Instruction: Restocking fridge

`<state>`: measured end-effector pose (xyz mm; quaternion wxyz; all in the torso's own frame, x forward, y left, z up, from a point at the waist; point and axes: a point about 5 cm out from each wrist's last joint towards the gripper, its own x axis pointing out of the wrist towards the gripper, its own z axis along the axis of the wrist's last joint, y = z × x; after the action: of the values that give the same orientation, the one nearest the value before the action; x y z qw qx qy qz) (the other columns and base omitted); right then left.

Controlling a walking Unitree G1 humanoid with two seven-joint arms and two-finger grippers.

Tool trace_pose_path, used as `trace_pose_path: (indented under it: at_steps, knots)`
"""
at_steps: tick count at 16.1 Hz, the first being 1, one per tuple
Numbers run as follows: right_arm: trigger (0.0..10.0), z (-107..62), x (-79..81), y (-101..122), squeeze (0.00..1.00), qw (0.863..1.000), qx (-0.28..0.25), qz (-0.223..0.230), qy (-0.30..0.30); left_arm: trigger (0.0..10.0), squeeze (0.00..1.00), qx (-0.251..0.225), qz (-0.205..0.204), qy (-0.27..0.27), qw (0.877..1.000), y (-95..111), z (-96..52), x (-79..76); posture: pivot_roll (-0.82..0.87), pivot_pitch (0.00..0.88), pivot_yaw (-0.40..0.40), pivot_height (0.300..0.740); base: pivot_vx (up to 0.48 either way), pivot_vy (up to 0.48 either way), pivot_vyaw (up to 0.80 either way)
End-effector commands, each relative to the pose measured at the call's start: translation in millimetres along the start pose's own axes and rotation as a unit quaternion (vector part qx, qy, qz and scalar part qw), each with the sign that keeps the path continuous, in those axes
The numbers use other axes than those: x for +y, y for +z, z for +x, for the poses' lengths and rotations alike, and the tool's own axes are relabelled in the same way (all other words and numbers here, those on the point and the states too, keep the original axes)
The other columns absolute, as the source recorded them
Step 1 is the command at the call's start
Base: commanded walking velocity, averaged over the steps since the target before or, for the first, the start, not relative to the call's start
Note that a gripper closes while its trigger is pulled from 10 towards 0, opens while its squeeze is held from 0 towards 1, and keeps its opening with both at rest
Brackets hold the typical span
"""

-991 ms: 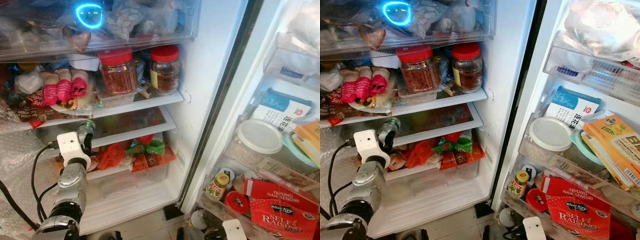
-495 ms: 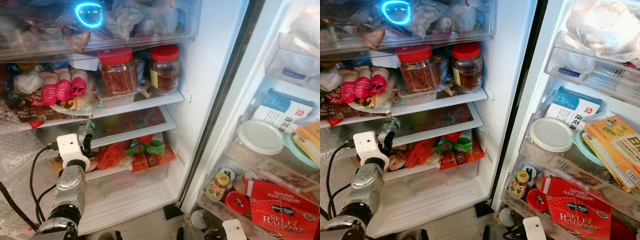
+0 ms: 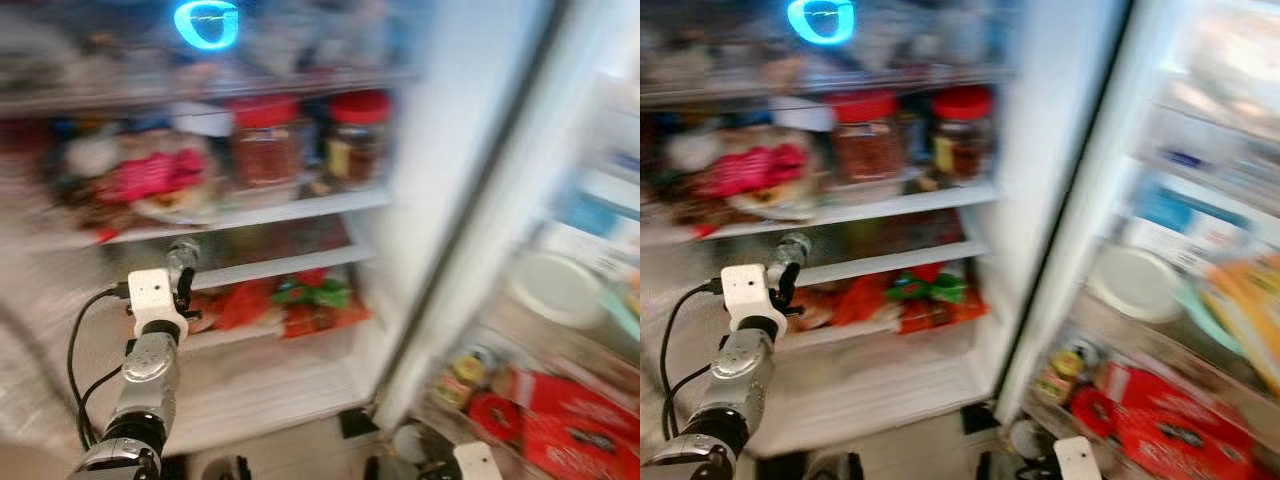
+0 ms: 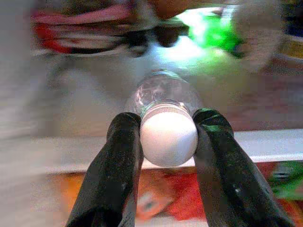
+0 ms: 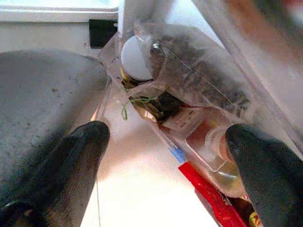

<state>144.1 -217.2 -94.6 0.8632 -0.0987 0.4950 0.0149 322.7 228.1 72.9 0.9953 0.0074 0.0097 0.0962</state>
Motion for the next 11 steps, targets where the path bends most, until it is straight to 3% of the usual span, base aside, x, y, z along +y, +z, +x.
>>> trace_pose_path:
  at_steps: [1, 5, 11]
  knots:
    - [10.0, 1.6, 19.8, 4.3, 0.0, 0.999, -0.01, -0.007, 0.036, 10.0, 0.0, 0.013, 0.002, 0.006, 1.0, -6.0, -3.4, 2.3, -0.1, 0.0, -0.029, 0.634, 0.0, 0.0, 0.8]
    - [10.0, 1.5, 19.9, 3.5, 0.0, 0.999, -0.008, 0.001, 0.034, 10.0, 0.0, 0.012, 0.008, -0.004, 1.0, -5.5, -2.8, 0.7, -0.1, 0.0, -0.027, 0.634, 0.0, 0.0, 0.1]
    - [10.0, 1.6, 20.8, 3.5, 0.0, 0.999, -0.008, 0.003, 0.036, 10.0, 0.0, 0.027, 0.012, -0.083, 0.996, -8.6, -3.9, -14.6, -0.1, 0.0, -0.026, 0.634, 0.0, 0.0, 0.0]
